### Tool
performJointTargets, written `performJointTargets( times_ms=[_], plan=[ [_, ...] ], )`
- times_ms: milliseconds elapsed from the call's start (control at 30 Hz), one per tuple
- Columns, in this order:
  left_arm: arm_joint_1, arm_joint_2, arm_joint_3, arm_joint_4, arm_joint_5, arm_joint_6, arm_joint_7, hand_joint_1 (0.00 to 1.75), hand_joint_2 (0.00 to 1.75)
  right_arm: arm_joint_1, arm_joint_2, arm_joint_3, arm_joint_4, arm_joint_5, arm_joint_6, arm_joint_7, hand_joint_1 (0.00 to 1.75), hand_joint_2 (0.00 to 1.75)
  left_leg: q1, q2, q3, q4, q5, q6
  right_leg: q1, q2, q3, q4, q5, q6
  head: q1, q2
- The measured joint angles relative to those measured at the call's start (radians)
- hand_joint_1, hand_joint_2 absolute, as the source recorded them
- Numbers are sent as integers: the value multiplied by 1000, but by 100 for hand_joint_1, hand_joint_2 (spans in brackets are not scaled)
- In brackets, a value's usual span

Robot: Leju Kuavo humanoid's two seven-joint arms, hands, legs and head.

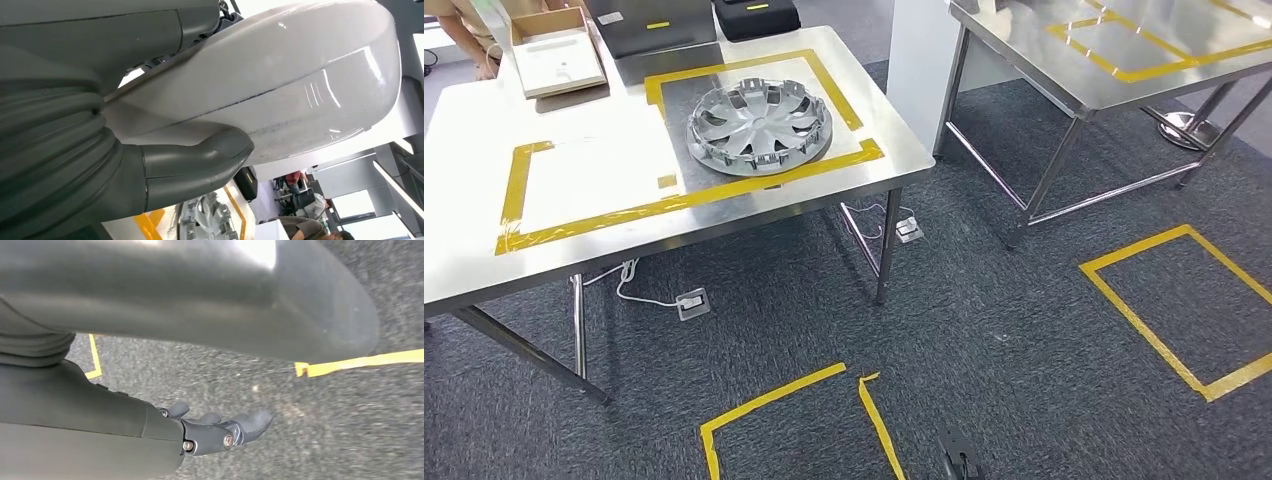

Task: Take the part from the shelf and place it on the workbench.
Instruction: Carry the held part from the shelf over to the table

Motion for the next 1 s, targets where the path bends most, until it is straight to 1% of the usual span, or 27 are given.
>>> performJointTargets(
  times_ms=[33, 67, 100, 133, 167, 200, 233, 267, 333, 367, 400, 433, 467, 500, 533, 567, 600, 667, 700, 733, 767, 833, 867, 900, 933, 967, 1000],
  plan=[
    [-1, -2, 0, 0, -1, -1, 2, 175, 175, 1, 0, 0, 0, 0, 0, 0, 0, 0, -1, -1, 9, 1, -11, -5, 2, 0, 11, -49, 45, -4, 0, 0],
    [-2, -3, 0, 0, -3, -2, 4, 175, 175, 1, 0, 0, 0, 0, 0, 1, 0, 0, -3, -2, 15, 1, -20, -11, 3, 0, 18, -76, 72, -8, 0, 0],
    [-3, -4, 1, -1, -5, -3, 6, 175, 175, 2, 0, 0, 0, 0, 0, 1, 0, 0, -4, -4, 21, 3, -23, -18, 5, 0, 21, -83, 76, -12, -1, 0],
    [-5, -3, 1, -2, -6, -4, 7, 175, 175, 1, 1, 0, 0, 0, 0, 1, 0, 0, -5, -5, 23, 5, -23, -24, 4, 0, 29, -85, 73, -18, 0, 0],
    [-5, -2, 2, -3, -7, -4, 8, 175, 175, 0, 1, 0, 0, 0, -1, 1, 0, 0, -4, -4, 21, 17, -21, -30, 1, 1, 37, -88, 72, -24, 0, 0],
    [-7, -2, 3, -3, -7, -4, 8, 175, 175, -1, 1, 0, 0, -1, -1, 1, 0, 0, -3, -3, 8, 46, -19, -34, -1, 1, 48, -92, 67, -30, -1, 0],
    [-9, -1, 4, -2, -7, -4, 8, 175, 175, -2, 1, -1, 0, -1, -2, 1, 0, 0, -2, -1, -16, 89, -25, -38, -3, 2, 60, -93, 60, -36, -2, 0],
    [-11, -1, 4, -1, -7, -4, 8, 175, 175, -2, 1, -1, 0, -2, -2, 2, 0, 0, 0, 1, -51, 146, -39, -41, -4, 2, 71, -95, 52, -40, -3, 0],
    [-10, -3, 4, 2, -8, -4, 8, 175, 175, -3, 2, -2, 0, -4, -3, 2, 0, 0, 3, 1, -131, 255, -88, -46, -4, 3, 91, -95, 34, -42, -3, 0],
    [-9, -5, 4, 5, -9, -4, 8, 175, 175, -3, 2, -3, 0, -4, -3, 2, 0, 0, 4, 2, -161, 280, -108, -48, -4, 3, 103, -95, 23, -41, -4, 0],
    [-8, -7, 4, 7, -11, -4, 7, 175, 175, -3, 2, -5, 0, -5, -3, 2, 0, 0, 4, 2, -177, 278, -110, -49, -4, 4, 116, -95, 13, -40, -4, 0],
    [-9, -8, 3, 9, -12, -4, 7, 175, 175, -3, 3, -6, 0, -5, -3, 2, 0, 0, 4, 2, -178, 245, -90, -49, -4, 4, 132, -95, 1, -39, -4, 0],
    [-10, -9, 4, 10, -13, -4, 6, 175, 175, -3, 3, -6, 0, -5, -3, 2, 0, 0, 4, 3, -166, 186, -45, -47, -4, 5, 148, -95, -12, -38, -4, 0],
    [-12, -10, 4, 12, -14, -4, 6, 175, 175, -3, 4, -7, 0, -5, -2, 2, 0, 0, 4, 4, -151, 116, 16, -45, -4, 5, 162, -95, -24, -35, -4, 0],
    [-15, -11, 4, 14, -14, -4, 5, 175, 175, -3, 4, -7, 0, -5, -2, 1, 0, 0, 2, 5, -139, 58, 62, -40, -2, 6, 173, -94, -36, -30, -6, 0],
    [-17, -11, 4, 17, -15, -4, 5, 175, 175, -4, 4, -7, 0, -5, -2, 1, 0, 0, 0, 6, -129, 18, 94, -34, -1, 6, 179, -95, -48, -24, -7, 0],
    [-17, -12, 4, 19, -15, -4, 4, 175, 175, -4, 4, -8, 0, -4, -2, 0, 0, 0, -2, 6, -125, 0, 106, -27, 0, 6, 184, -92, -54, -18, -9, 0],
    [-17, -13, 4, 18, -17, -4, 3, 175, 175, -5, 3, -8, 0, -2, -2, -1, 0, 0, -2, 4, -114, -4, 98, -12, 1, 5, 190, -88, -60, -7, -8, 0],
    [-17, -13, 4, 17, -17, -4, 1, 175, 175, -6, 3, -8, 0, -1, -2, -1, 0, 0, 0, 3, -105, -6, 95, -5, 1, 4, 186, -70, -59, -4, -8, 0],
    [-18, -13, 5, 16, -17, -4, 0, 175, 175, -7, 3, -8, 0, 0, -1, -1, 0, 0, 1, 3, -96, -8, 89, 1, 0, 3, 167, -37, -62, 0, -6, 0],
    [-17, -13, 6, 15, -17, -4, -2, 175, 175, -8, 3, -8, 0, 2, -1, -1, 0, 0, 2, 3, -86, -9, 82, 6, -1, 2, 134, 16, -71, 3, -5, 0],
    [-9, -14, 7, 14, -17, -4, -6, 175, 175, -8, 3, -8, 0, 3, 0, -1, 0, 0, 0, 2, -70, -9, 65, 11, -1, 1, 46, 137, -112, 8, -3, 0],
    [-2, -14, 7, 14, -17, -4, -8, 175, 175, -7, 3, -8, 0, 3, 0, 0, 0, 0, -1, 1, -60, -9, 55, 12, -1, 1, 8, 175, -133, 10, -3, 0],
    [5, -15, 7, 14, -17, -4, -9, 175, 175, -5, 3, -8, 0, 4, 0, 0, 0, 0, -2, 1, -48, -9, 44, 12, -1, 1, -16, 184, -140, 9, -2, 0],
    [10, -15, 7, 14, -17, -4, -10, 175, 175, -4, 3, -8, 0, 4, 0, 0, 0, 0, -3, 0, -33, -8, 32, 11, 0, 1, -24, 160, -123, 7, -2, 0],
    [13, -16, 7, 13, -17, -4, -10, 175, 175, -3, 3, -8, 0, 4, 0, 0, 0, 0, -4, 0, -18, -8, 20, 10, 1, 1, -19, 107, -82, 3, -2, 0],
    [15, -18, 7, 12, -17, -4, -11, 175, 175, -2, 3, -8, 0, 4, -1, 0, 0, 0, -5, 0, -5, -9, 8, 8, 3, 1, -6, 39, -22, -3, -1, 0]
  ],
)
